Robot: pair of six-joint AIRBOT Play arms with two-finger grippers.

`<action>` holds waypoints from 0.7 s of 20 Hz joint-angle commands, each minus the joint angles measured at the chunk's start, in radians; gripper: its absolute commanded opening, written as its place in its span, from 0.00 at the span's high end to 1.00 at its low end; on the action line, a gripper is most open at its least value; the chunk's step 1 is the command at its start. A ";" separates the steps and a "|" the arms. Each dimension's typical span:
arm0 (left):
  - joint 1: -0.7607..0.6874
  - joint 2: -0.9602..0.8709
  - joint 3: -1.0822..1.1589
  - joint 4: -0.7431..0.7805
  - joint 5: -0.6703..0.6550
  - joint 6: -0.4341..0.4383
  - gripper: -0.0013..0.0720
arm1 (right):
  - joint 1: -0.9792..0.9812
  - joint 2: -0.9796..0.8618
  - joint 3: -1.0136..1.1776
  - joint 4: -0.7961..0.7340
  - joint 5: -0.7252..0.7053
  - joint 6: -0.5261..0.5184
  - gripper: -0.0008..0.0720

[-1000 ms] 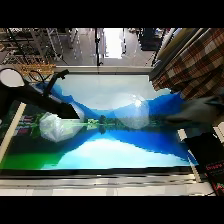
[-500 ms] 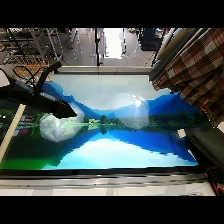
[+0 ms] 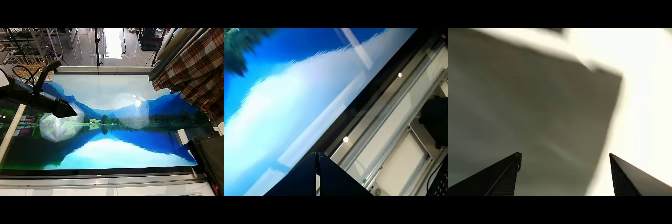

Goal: Fold the clothes and pants, and hang the long-sleeved shirts on hangers.

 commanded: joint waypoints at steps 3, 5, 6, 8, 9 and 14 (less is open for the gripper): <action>0.013 0.003 0.000 0.478 0.006 -0.102 0.96 | 0.303 -0.005 0.009 0.579 -0.001 0.000 0.20; 0.037 0.015 0.000 0.811 0.043 -0.265 0.96 | 0.502 -0.005 -0.051 0.566 0.104 0.000 0.22; 0.060 0.024 0.000 0.864 0.067 -0.319 0.96 | 0.603 -0.004 -0.087 0.551 0.130 0.000 0.22; 0.099 0.034 0.000 0.836 0.087 -0.333 0.96 | 0.817 -0.003 -0.163 0.521 0.109 -0.003 0.24; 0.108 0.034 0.000 0.837 0.081 -0.333 0.96 | 0.923 -0.003 -0.194 0.497 0.045 -0.001 0.47; 0.114 0.029 0.000 0.836 0.068 -0.333 0.96 | 1.282 -0.001 -0.187 0.299 -0.451 -0.002 0.97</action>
